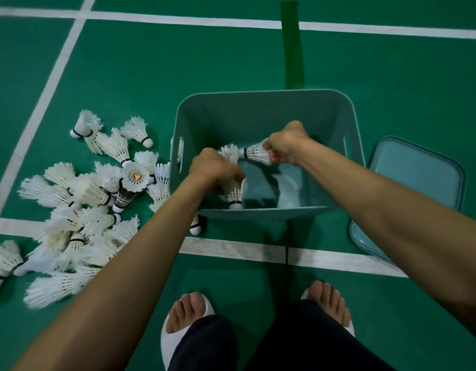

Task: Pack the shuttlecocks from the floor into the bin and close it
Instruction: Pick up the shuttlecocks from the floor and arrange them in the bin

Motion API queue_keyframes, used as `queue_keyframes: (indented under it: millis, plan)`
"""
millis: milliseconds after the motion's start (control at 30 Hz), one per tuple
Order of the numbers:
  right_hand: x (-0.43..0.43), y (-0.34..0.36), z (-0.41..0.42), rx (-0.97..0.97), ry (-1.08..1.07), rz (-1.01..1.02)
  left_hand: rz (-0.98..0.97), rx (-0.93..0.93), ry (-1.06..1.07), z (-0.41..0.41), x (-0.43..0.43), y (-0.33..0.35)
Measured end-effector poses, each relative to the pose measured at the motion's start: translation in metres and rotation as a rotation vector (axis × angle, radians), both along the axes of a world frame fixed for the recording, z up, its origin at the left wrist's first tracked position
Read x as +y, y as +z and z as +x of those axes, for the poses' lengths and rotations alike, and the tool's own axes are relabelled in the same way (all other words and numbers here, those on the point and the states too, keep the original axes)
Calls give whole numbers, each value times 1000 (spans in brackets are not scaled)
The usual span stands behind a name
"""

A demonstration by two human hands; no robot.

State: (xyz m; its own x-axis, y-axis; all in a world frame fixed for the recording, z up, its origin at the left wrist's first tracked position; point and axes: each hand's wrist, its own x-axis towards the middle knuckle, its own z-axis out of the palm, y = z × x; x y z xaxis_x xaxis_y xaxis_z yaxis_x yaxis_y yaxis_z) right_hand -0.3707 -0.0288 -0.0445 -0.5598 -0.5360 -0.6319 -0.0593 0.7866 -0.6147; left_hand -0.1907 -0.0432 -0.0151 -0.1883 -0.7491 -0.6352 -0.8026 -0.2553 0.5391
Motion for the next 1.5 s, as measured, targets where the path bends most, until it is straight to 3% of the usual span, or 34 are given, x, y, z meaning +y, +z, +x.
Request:
queue_keyframes:
  millis: [167,467,533,600,633,700,800,933,1033,1100,1333,1500]
  plan:
    - [-26,-17,22,73,96,29,53,-1,-151,-1,-8,-4]
    - [-40,-37,31,-202,39,-60,31,56,-278,-2,-12,-21]
    - [-34,-31,21,-74,35,-60,-15,63,-336,-5,-11,-21]
    - [-20,-20,10,153,135,-146,-32,68,-368,-6,-9,-18]
    - [-10,-11,5,177,244,-222,-22,89,-368,-6,-8,-18]
    - [16,14,-1,62,543,-334,24,134,-367,-5,-7,-17]
    - [44,33,2,51,875,-245,-32,162,-357,-5,-4,-14]
    - [53,17,4,294,847,-176,-57,151,-269,-6,-6,-11]
    - [50,3,7,482,990,11,-59,113,-287,-3,-7,-12]
    - [43,-6,13,494,1061,126,-42,91,-302,-2,-5,-13]
    - [20,-14,4,250,694,150,-17,52,-328,3,-14,-20]
    - [-3,-17,-9,302,220,-50,-105,-80,-418,4,-28,-16]
